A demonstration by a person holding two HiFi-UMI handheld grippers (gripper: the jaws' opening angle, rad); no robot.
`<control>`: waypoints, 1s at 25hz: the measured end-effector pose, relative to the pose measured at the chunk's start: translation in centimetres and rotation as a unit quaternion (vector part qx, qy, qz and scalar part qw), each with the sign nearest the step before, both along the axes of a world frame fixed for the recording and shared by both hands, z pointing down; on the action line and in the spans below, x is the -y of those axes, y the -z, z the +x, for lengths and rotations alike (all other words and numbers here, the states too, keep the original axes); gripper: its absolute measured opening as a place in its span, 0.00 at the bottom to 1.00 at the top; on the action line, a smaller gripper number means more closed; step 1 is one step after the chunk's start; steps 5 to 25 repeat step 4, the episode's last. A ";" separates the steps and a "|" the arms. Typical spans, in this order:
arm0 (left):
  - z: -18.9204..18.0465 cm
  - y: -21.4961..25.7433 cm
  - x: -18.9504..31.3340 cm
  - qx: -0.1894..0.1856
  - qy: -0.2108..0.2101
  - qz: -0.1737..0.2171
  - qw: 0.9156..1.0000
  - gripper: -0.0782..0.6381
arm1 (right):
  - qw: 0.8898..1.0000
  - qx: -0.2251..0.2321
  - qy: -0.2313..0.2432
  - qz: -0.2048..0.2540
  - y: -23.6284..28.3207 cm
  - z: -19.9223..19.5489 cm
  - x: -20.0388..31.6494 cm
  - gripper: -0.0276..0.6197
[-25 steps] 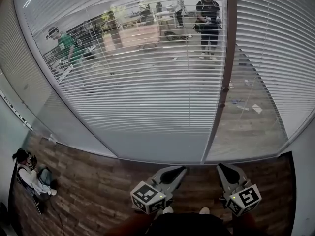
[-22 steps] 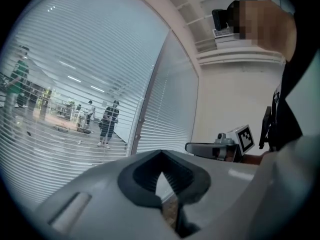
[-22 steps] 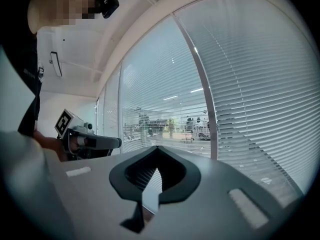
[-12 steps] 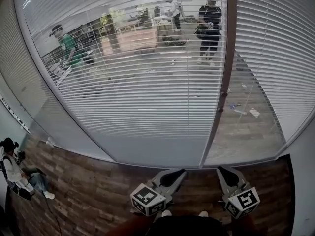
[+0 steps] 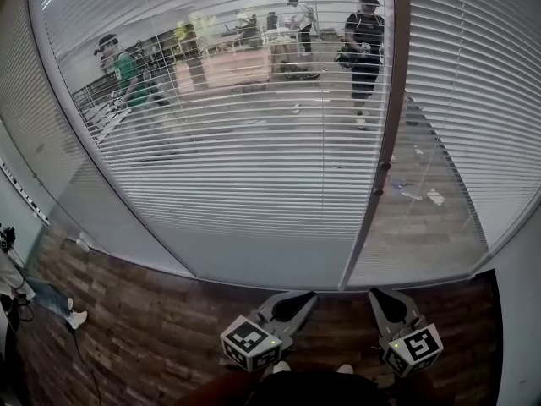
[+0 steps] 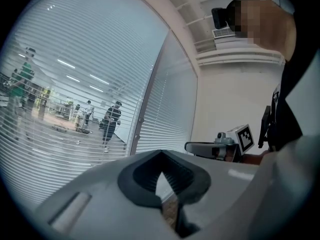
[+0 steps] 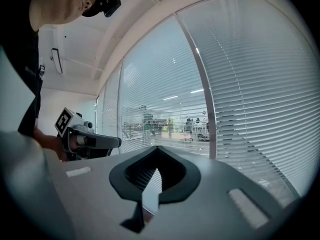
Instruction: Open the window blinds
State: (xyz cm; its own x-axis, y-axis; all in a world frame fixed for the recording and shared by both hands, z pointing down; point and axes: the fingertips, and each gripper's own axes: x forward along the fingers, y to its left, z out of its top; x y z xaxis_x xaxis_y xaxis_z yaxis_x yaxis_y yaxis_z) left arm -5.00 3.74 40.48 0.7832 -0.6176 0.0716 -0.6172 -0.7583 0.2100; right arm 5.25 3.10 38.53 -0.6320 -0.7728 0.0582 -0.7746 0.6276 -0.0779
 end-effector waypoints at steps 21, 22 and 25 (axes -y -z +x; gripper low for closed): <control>-0.5 -1.1 -0.5 0.001 0.000 -0.002 1.000 0.11 | 1.000 -0.014 -0.002 -0.008 -1.8 -0.2 -0.5 0.08; -0.5 -1.1 -0.5 0.001 0.000 -0.002 1.000 0.11 | 1.000 -0.014 -0.002 -0.008 -1.8 -0.2 -0.5 0.08; -0.5 -1.1 -0.5 0.001 0.000 -0.002 1.000 0.11 | 1.000 -0.014 -0.002 -0.008 -1.8 -0.2 -0.5 0.08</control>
